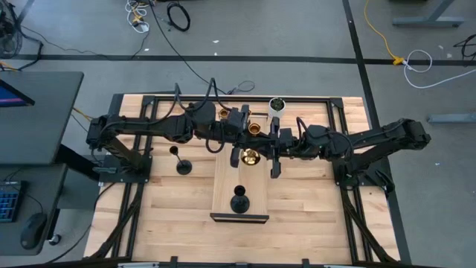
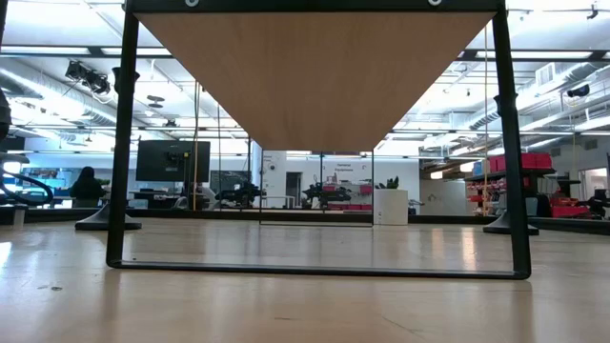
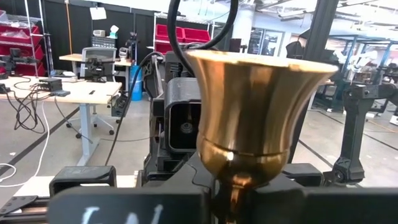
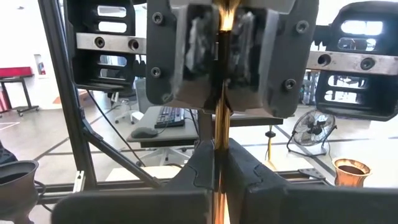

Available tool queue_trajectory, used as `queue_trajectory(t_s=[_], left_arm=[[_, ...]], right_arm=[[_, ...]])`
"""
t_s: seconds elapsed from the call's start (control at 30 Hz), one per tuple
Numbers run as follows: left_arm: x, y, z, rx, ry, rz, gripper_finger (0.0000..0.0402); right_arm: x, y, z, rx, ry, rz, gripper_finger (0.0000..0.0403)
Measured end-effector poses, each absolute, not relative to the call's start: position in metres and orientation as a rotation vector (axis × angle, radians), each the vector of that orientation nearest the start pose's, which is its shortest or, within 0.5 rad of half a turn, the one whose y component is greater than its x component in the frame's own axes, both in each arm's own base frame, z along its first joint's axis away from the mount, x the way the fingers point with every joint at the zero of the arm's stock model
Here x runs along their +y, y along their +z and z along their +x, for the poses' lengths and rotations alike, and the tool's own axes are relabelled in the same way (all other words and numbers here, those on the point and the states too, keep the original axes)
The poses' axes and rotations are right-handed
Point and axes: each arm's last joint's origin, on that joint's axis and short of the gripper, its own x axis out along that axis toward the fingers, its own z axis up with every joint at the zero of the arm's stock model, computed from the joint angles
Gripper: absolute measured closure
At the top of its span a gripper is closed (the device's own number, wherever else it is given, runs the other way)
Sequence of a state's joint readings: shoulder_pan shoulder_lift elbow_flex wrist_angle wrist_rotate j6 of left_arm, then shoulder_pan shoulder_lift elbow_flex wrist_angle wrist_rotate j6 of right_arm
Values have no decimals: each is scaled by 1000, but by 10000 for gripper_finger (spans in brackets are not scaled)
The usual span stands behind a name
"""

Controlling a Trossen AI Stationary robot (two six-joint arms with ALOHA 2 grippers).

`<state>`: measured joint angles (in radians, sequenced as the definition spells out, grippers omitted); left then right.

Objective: Pick & Place candle stick holders
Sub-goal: Put the golden candle holder aligned with the golden candle holder on the shelf

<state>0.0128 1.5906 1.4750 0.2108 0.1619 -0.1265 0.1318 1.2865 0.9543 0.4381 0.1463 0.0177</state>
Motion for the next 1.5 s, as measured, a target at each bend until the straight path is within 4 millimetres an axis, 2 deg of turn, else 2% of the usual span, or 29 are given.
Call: queue_trajectory(t_s=[0.23,0.57,0.73,1.07,1.2,1.37,1.5], left_arm=[[-2,410,369,-86,-218,-109,370],[-2,420,350,-34,-232,-104,274],[-1,424,339,6,-219,-110,243],[-4,434,305,129,-214,-133,240],[-8,437,293,152,-188,-132,240],[-11,437,286,187,-130,-112,241],[-8,432,281,253,-23,-71,241]], right_arm=[[35,344,291,-105,-5,32,397],[33,351,282,-117,-17,15,398],[31,357,272,-99,-60,0,398],[23,365,242,-25,-196,-30,398],[18,357,230,-48,-220,-32,398],[10,337,213,-131,-261,3,398],[5,317,209,-170,-276,31,399]])
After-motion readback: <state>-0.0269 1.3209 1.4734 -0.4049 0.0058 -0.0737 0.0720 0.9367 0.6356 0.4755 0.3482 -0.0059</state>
